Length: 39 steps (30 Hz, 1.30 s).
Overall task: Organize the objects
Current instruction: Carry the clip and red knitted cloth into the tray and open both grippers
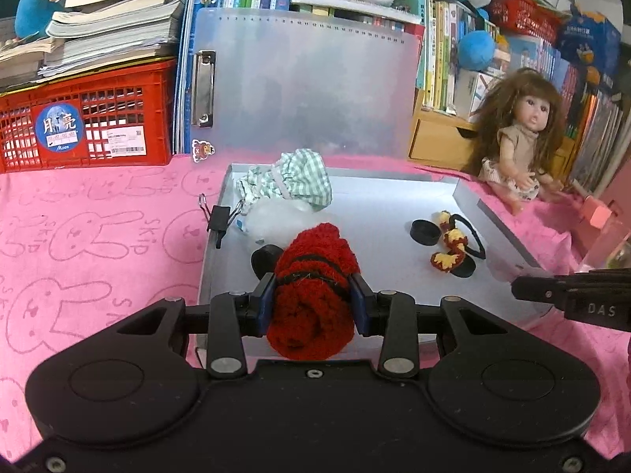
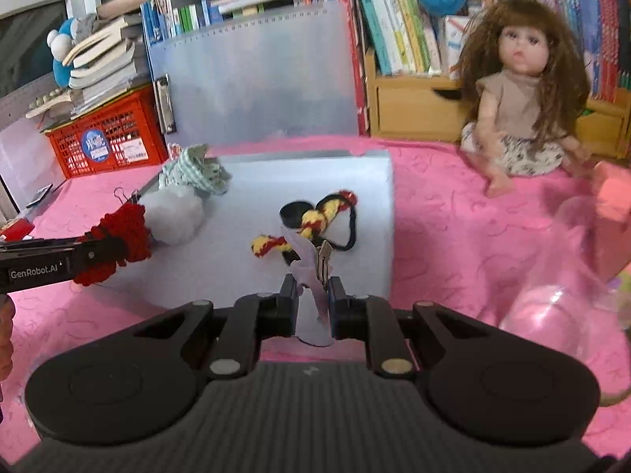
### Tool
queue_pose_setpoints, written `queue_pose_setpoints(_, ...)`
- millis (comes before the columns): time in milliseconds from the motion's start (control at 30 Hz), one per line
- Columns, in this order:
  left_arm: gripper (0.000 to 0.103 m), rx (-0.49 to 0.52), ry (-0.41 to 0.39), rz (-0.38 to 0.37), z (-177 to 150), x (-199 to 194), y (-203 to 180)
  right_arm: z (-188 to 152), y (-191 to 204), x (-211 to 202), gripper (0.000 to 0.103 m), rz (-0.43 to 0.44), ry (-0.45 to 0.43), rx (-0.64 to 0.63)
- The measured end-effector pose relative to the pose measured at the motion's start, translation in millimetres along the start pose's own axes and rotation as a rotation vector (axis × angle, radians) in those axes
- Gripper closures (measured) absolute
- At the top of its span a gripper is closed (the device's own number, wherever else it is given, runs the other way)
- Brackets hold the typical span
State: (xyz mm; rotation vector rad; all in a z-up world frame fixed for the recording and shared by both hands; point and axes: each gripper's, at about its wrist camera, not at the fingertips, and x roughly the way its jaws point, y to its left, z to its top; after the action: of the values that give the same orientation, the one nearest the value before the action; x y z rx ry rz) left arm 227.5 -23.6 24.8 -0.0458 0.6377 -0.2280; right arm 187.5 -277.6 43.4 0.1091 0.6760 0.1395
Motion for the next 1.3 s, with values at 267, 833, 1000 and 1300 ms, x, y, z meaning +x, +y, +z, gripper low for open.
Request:
queue_pose_setpoints(267, 0.066, -0.02, 0.037, 0.016, -2.2, 19.1, 4.8, 0.0, 11.0, 21.4, 0.084, -0.012, 0.039, -0.029)
queue_pose_setpoints(833, 0.064, -0.014, 0.118, 0.057, 14.5, 58.0, 9.0, 21.0, -1.3, 54.5, 0.084, -0.07, 0.065, 0.007)
queue_pose_setpoints(1000, 0.059, -0.009, 0.133, 0.057, 14.9, 56.9, 8.7, 28.8, -8.1, 63.3, 0.076, -0.087, 0.069, 0.052)
queue_pose_setpoints(1300, 0.025, 0.041, 0.103, -0.004, 8.1, 27.4, 4.9, 25.5, -9.0, 34.1, 0.033, -0.064, 0.008, 0.061)
